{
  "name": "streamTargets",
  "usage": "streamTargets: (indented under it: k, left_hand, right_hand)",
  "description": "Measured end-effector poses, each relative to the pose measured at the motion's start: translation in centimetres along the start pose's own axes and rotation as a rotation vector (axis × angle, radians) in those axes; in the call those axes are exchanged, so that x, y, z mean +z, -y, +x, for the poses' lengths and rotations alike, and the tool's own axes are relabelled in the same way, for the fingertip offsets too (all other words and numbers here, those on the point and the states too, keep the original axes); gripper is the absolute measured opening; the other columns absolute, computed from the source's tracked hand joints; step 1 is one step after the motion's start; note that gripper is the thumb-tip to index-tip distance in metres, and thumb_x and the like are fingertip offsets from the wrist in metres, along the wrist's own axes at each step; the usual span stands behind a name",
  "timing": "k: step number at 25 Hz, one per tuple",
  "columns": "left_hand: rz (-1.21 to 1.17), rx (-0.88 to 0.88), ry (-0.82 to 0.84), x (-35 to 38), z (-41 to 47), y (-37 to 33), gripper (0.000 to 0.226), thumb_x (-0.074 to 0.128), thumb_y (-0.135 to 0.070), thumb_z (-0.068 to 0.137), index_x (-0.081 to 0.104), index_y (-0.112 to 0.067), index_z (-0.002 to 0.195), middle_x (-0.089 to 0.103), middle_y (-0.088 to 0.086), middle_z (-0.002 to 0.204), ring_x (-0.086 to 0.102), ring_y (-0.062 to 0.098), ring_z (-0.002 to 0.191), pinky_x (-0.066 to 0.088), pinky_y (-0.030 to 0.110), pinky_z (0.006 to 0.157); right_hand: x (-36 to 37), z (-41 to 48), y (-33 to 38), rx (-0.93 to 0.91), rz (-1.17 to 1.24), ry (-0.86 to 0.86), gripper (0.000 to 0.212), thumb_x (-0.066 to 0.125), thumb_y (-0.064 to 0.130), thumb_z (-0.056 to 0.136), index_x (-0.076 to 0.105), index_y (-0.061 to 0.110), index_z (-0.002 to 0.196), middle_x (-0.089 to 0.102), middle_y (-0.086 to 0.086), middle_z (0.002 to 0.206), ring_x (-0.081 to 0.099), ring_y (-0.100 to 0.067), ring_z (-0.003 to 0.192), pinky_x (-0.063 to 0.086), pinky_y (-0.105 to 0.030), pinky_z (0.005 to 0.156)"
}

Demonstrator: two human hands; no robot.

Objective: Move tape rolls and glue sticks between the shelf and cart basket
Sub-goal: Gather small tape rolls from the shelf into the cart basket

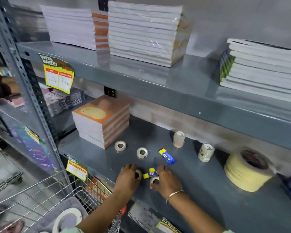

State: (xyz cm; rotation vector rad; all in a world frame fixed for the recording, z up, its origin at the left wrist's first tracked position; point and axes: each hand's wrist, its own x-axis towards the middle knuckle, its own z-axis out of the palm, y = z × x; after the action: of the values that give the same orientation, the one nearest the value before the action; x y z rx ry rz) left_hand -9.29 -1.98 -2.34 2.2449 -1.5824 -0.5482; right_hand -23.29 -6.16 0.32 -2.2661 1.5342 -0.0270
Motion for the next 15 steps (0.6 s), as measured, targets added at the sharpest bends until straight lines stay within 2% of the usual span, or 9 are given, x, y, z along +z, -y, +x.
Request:
streamTargets:
  k: [4, 6, 8, 10, 11, 13, 15]
  left_hand:
    - [-0.036, -0.011, -0.046, -0.5, -0.4, 1.0, 0.037, 0.061, -0.019, 0.081, 0.050, -0.012, 0.115, 0.055, 0.011, 0.126, 0.050, 0.030, 0.116, 0.046, 0.037, 0.094]
    - [-0.048, -0.011, -0.073, -1.4, -0.4, 1.9, 0.038, 0.063, -0.017, 0.079, 0.051, -0.014, 0.115, 0.055, 0.010, 0.125, 0.051, 0.029, 0.115, 0.046, 0.036, 0.093]
    - [-0.070, -0.027, -0.116, -2.9, 0.4, 2.6, 0.041, 0.062, -0.015, 0.081, 0.048, -0.014, 0.120, 0.052, 0.010, 0.128, 0.049, 0.030, 0.117, 0.046, 0.038, 0.096]
    - [-0.068, -0.045, -0.155, -4.9, 2.2, 2.8, 0.045, 0.058, -0.014, 0.085, 0.042, -0.014, 0.127, 0.047, 0.012, 0.133, 0.047, 0.032, 0.121, 0.045, 0.041, 0.099]
    - [-0.062, -0.045, -0.159, -5.7, 3.3, 2.9, 0.046, 0.056, -0.013, 0.087, 0.039, -0.013, 0.129, 0.044, 0.013, 0.136, 0.046, 0.032, 0.122, 0.043, 0.042, 0.102]
    - [-0.047, -0.018, -0.173, -6.9, 5.7, 2.9, 0.042, 0.053, -0.010, 0.088, 0.040, -0.006, 0.128, 0.045, 0.017, 0.135, 0.046, 0.034, 0.123, 0.040, 0.042, 0.104]
    - [-0.029, -0.002, -0.158, -7.6, 7.8, 3.0, 0.036, 0.049, -0.005, 0.089, 0.042, 0.002, 0.124, 0.047, 0.023, 0.132, 0.045, 0.037, 0.121, 0.040, 0.044, 0.104]
  right_hand:
    - [-0.1, -0.5, 0.2, -0.028, -0.054, -0.014, 0.042, 0.064, 0.024, 0.080, 0.043, 0.009, 0.114, 0.055, -0.014, 0.124, 0.057, -0.032, 0.111, 0.048, -0.034, 0.081]
    - [-1.0, -0.4, 0.4, -0.067, -0.024, -0.053, 0.029, 0.063, 0.022, 0.080, 0.044, 0.013, 0.100, 0.059, -0.013, 0.115, 0.057, -0.032, 0.104, 0.044, -0.033, 0.071]
    - [-2.7, 1.2, 1.2, -0.107, 0.049, -0.100, 0.026, 0.064, 0.017, 0.078, 0.040, 0.015, 0.090, 0.058, -0.013, 0.105, 0.056, -0.030, 0.094, 0.038, -0.030, 0.066]
    - [-4.3, 4.2, 2.4, -0.179, 0.109, -0.158, 0.028, 0.066, 0.014, 0.077, 0.050, 0.011, 0.099, 0.057, -0.015, 0.111, 0.055, -0.031, 0.103, 0.043, -0.032, 0.077]
    - [-4.7, 6.0, 3.0, -0.209, 0.118, -0.166, 0.036, 0.067, 0.014, 0.077, 0.052, 0.009, 0.109, 0.055, -0.015, 0.118, 0.053, -0.032, 0.110, 0.045, -0.032, 0.086]
    - [-4.5, 9.3, 4.2, -0.233, 0.115, -0.119, 0.047, 0.066, 0.012, 0.078, 0.050, 0.009, 0.123, 0.049, -0.016, 0.127, 0.047, -0.032, 0.120, 0.041, -0.032, 0.100]
    - [-3.2, 11.5, 4.7, -0.241, 0.044, -0.038, 0.049, 0.063, 0.012, 0.080, 0.050, 0.012, 0.127, 0.045, -0.018, 0.131, 0.045, -0.033, 0.123, 0.039, -0.031, 0.105]
